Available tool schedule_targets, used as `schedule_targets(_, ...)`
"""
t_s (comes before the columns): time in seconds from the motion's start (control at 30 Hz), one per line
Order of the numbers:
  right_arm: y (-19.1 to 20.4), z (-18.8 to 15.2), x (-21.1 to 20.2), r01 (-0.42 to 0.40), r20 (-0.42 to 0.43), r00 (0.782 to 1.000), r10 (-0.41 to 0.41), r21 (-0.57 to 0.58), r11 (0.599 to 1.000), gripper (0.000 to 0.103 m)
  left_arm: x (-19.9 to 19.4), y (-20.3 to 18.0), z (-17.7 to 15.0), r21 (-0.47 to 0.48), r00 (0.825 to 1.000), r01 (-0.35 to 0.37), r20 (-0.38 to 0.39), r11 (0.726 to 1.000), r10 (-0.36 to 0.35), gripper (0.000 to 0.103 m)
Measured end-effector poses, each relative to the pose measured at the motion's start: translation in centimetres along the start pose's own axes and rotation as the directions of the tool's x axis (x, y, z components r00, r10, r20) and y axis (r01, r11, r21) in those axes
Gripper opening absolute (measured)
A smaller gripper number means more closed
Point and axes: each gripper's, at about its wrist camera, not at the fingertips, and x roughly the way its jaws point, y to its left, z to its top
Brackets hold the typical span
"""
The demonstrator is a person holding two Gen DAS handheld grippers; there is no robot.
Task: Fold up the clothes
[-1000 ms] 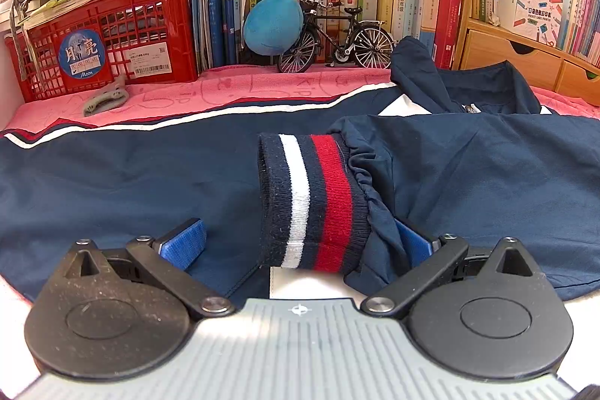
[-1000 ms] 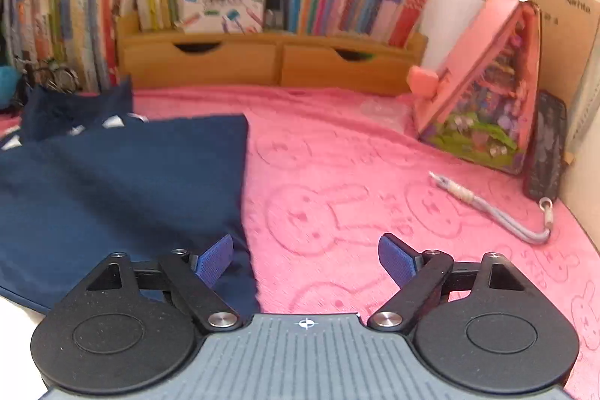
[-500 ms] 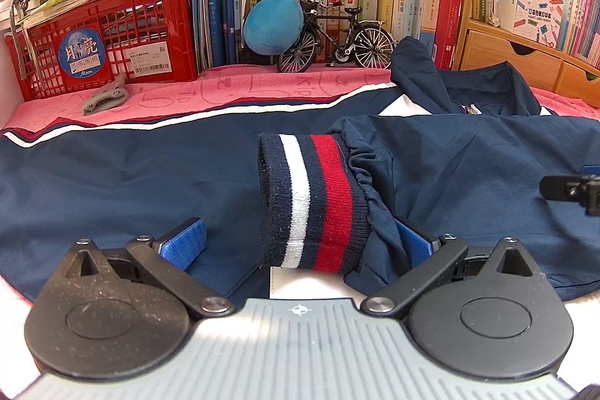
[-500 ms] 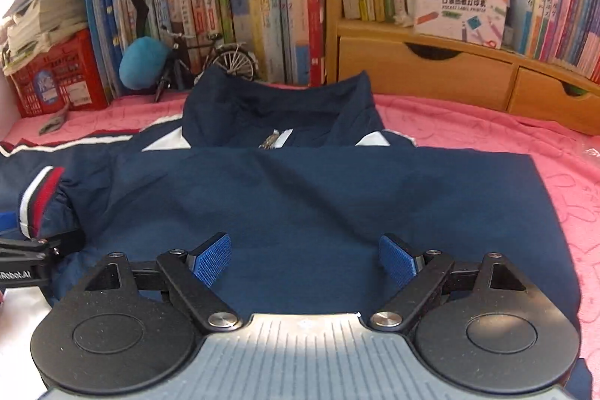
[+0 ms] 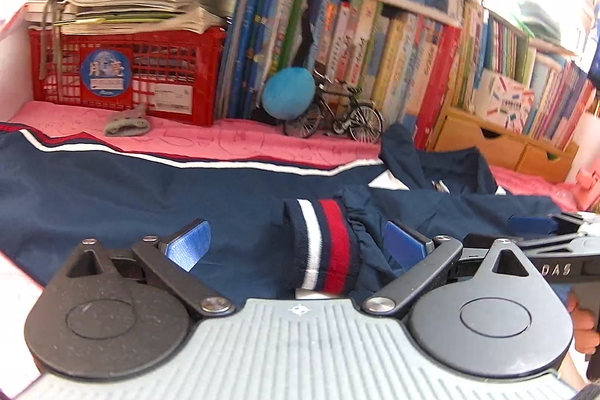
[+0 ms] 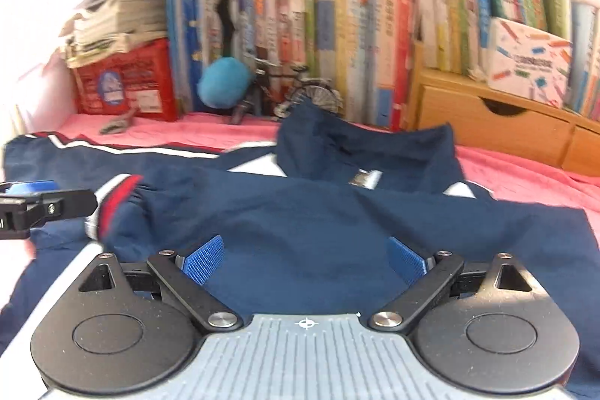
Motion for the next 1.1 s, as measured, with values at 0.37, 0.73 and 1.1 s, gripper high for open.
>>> schedule_targets(0.37,7.0,0.0,5.0,-0.063,-0.057,0.997,0.058,-0.092,0.994,0.065,2.9,17.2,4.9,-0.289,0.837,-0.537,-0.071,0.792,0.542,0.101)
schedule_targets(0.73,6.8,-0.4,5.2,-0.034,-0.064,0.998,0.029,-0.079,0.996,0.078,7.4,23.3,6.4,-0.408,0.715,-0.669,-0.127,0.621,0.688,0.009)
schedule_targets(1.1,1.5,-0.1,0.9,-0.12,-0.009,0.992,0.124,0.196,0.973,0.084,-3.2,7.4,10.7,-0.133,0.849,-0.366,0.358,0.921,0.39,0.003)
